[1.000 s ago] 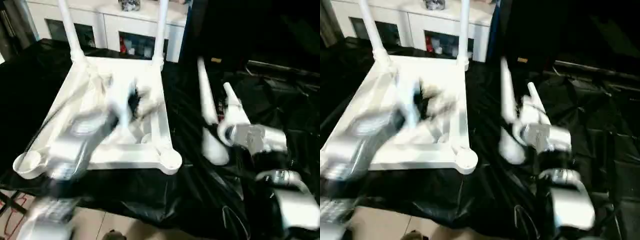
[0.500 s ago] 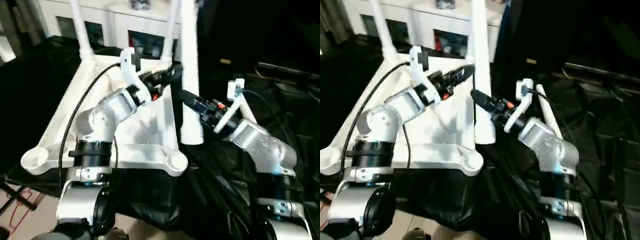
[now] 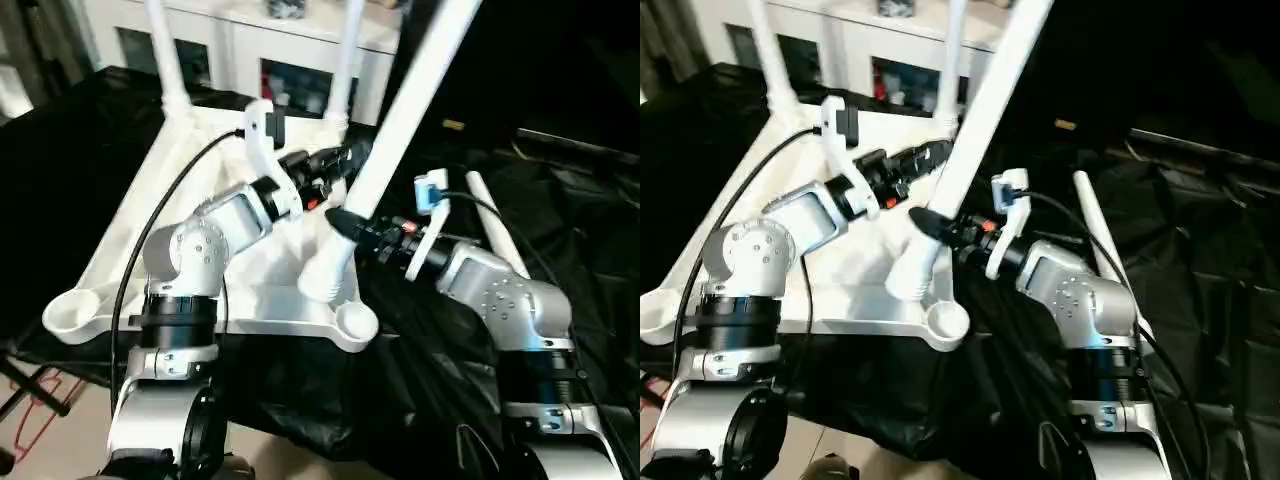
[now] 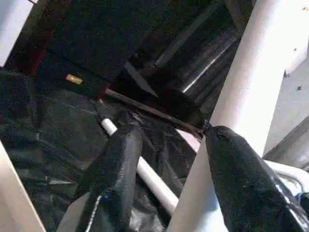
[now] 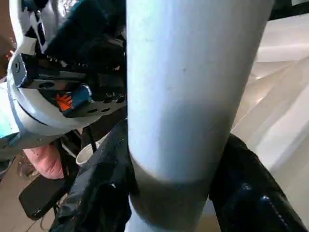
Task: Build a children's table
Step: Pick table leg
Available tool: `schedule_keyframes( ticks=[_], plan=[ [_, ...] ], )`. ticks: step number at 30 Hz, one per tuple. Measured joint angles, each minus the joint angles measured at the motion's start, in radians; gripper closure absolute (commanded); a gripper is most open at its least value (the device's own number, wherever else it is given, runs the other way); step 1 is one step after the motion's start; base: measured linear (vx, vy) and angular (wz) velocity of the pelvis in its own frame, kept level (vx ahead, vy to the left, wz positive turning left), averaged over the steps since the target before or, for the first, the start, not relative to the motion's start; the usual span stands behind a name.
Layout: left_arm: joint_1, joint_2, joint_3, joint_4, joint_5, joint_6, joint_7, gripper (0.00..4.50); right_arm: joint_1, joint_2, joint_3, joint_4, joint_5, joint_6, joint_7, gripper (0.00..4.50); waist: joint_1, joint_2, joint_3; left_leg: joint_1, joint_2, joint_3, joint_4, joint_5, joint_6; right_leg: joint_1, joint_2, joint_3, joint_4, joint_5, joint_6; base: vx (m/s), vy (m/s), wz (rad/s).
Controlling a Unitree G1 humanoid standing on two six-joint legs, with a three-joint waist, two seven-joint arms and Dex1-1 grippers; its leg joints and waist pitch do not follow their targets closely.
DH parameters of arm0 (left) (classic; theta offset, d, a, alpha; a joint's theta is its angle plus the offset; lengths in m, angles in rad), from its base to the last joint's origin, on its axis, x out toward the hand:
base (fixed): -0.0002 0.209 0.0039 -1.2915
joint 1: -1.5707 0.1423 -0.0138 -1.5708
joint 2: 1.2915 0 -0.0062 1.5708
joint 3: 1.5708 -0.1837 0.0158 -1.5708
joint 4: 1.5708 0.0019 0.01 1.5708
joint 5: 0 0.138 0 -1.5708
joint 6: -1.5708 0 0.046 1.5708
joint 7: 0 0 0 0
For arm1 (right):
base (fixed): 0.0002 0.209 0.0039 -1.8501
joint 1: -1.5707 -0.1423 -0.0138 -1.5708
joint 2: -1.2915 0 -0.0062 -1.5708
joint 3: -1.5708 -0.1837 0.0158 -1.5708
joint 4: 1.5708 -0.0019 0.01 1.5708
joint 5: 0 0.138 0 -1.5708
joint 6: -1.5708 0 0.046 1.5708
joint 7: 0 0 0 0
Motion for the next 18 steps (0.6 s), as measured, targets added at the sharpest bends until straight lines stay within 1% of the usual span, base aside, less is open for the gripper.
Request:
schedule_keyframes(
  ticks=[1, 2, 3, 4, 5, 6, 8, 11, 13, 15, 16, 17, 18],
  plan=[
    [0.0, 0.003, -0.004, -0.004, 0.004, -0.001, -0.001, 2.42, 0.0, -0.002, 0.002, 0.0, 0.0, 0.0, 0.0, 2.7, -0.001, 0.0, 0.0, 0.0, 0.0, 0.0, 0.0, 0.0, 0.0, 0.0, 0.0, 0.0, 0.0, 0.0, 0.0, 0.0, 0.0, 0.0],
    [0.0, 0.004, -0.009, -0.008, 0.005, -0.001, -0.002, 2.11, 0.0, -0.003, 0.003, 0.0, 0.0, 0.0, 0.0, 2.7, -0.001, 0.0, 0.0, 0.0, 0.0, 0.0, 0.0, 0.0, 0.0, 0.0, 0.0, 0.0, 0.0, 0.0, 0.0, 0.0, 0.0, 0.0],
    [0.0, -0.001, -0.005, -0.013, -0.003, 0.006, -0.006, 1.92, -0.001, -0.006, 0.002, -0.001, 0.0, -0.001, -0.001, 2.7, -0.001, 0.002, 0.001, 0.0, 0.0, 0.0, 0.0, 0.0, 0.0, 0.0, 0.0, 0.0, 0.0, 0.0, 0.0, 0.0, 0.0, 0.0],
    [0.0, -0.01, 0.008, -0.014, -0.019, 0.017, -0.007, 2.05, -0.003, -0.009, 0.002, -0.005, 0.001, -0.003, 0.0, 2.7, -0.001, 0.003, 0.001, 0.0, 0.0, 0.0, 0.0, 0.0, 0.0, 0.0, 0.0, 0.0, 0.0, 0.0, -0.001, 0.0, 0.0, 0.0],
    [0.0, -0.015, 0.014, -0.014, -0.031, 0.024, -0.008, 2.07, -0.005, -0.011, 0.001, -0.008, 0.002, -0.009, 0.0, 2.7, -0.002, 0.003, 0.001, 0.0, 0.0, 0.0, 0.0, 0.0, 0.0, 0.0, 0.0, 0.0, 0.0, 0.001, -0.001, 0.0, 0.0, 0.0],
    [0.0, -0.031, 0.033, -0.015, -0.064, 0.04, -0.008, 2.07, -0.008, -0.013, 0.0, -0.01, 0.003, -0.018, -0.001, 2.7, -0.002, 0.003, 0.001, 0.0, 0.0, 0.0, 0.0, 0.0, 0.0, 0.0, 0.0, 0.0, 0.0, 0.003, -0.004, 0.0, 0.0, 0.0],
    [0.001, -0.036, 0.037, -0.016, -0.088, 0.043, -0.018, 1.6, -0.014, -0.014, -0.003, -0.012, 0.006, -0.023, -0.002, 2.7, -0.003, 0.003, 0.001, 0.0, 0.0, 0.0, 0.0, 0.0, 0.0, 0.0, 0.0, 0.0, 0.0, 0.003, -0.004, 0.0, 0.0, 0.0],
    [0.005, -0.035, 0.041, -0.017, -0.11, 0.047, -0.04, 1.64, -0.014, -0.016, -0.008, -0.012, 0.009, -0.023, -0.01, 2.7, -0.004, 0.003, 0.001, 0.001, 0.0, 0.0, 0.0, 0.0, 0.0, 0.0, 0.0, 0.0, 0.0, 0.003, -0.004, 0.0, 0.0, 0.0],
    [0.016, -0.033, 0.047, -0.017, -0.13, 0.053, -0.054, 1.16, -0.014, -0.021, -0.008, -0.015, 0.01, -0.022, -0.012, 2.7, -0.005, 0.003, 0.001, 0.0, 0.0, 0.0, 0.0, 0.0, 0.0, 0.0, 0.0, 0.0, 0.0, 0.003, -0.004, 0.0, 0.0, 0.0],
    [0.037, -0.026, 0.044, -0.033, -0.142, 0.059, -0.08, 1.15, -0.014, -0.028, -0.007, -0.027, 0.012, -0.019, -0.011, 2.7, -0.005, 0.003, 0.001, 0.0, 0.0, 0.0, 0.0, 0.0, 0.0, 0.0, 0.0, 0.0, 0.0, 0.003, -0.004, 0.0, 0.0, 0.0],
    [0.046, -0.022, 0.042, -0.039, -0.142, 0.06, -0.09, 1.09, -0.014, -0.034, -0.006, -0.036, 0.012, -0.018, -0.009, 2.7, -0.005, 0.003, 0.001, 0.0, 0.0, 0.0, 0.0, 0.0, 0.0, 0.0, 0.0, 0.0, 0.0, 0.003, -0.004, 0.0, 0.0, 0.0],
    [0.051, -0.017, 0.038, -0.041, -0.142, 0.061, -0.099, 0.89, -0.014, -0.042, -0.002, -0.045, 0.012, -0.018, -0.007, 2.7, -0.005, 0.003, 0.001, 0.0, 0.0, 0.0, 0.0, 0.0, 0.0, 0.0, 0.0, 0.0, 0.0, 0.003, -0.004, 0.0, 0.0, 0.0],
    [0.053, -0.012, 0.034, -0.044, -0.14, 0.06, -0.106, 0.89, -0.014, -0.048, 0.003, -0.05, 0.012, -0.017, -0.005, 2.7, -0.005, 0.003, 0.001, 0.0, 0.0, 0.0, 0.0, 0.0, 0.0, 0.0, 0.0, 0.0, 0.0, 0.002, -0.004, 0.0, 0.0, 0.0]
  ],
)
